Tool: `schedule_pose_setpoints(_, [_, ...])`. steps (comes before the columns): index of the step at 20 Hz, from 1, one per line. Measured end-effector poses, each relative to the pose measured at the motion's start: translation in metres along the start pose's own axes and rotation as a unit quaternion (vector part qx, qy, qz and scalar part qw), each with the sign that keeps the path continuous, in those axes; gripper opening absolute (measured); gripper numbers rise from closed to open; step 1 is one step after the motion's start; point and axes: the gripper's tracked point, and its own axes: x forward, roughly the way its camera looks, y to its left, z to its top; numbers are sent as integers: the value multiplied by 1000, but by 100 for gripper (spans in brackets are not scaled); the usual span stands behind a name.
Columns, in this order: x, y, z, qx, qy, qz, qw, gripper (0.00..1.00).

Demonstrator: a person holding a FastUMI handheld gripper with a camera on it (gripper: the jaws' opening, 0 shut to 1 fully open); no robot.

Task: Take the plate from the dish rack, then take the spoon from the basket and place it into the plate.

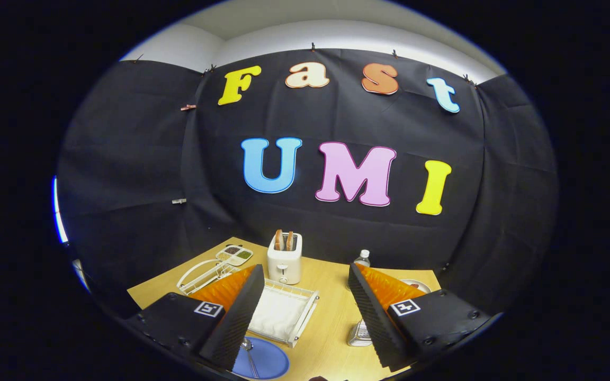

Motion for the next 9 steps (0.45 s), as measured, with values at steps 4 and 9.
schedule_pose_setpoints(4, [-2, -8, 4, -11, -4, 4, 1000, 98])
schedule_pose_setpoints(9, [-5, -17, 1, -7, 3, 4, 1000, 98])
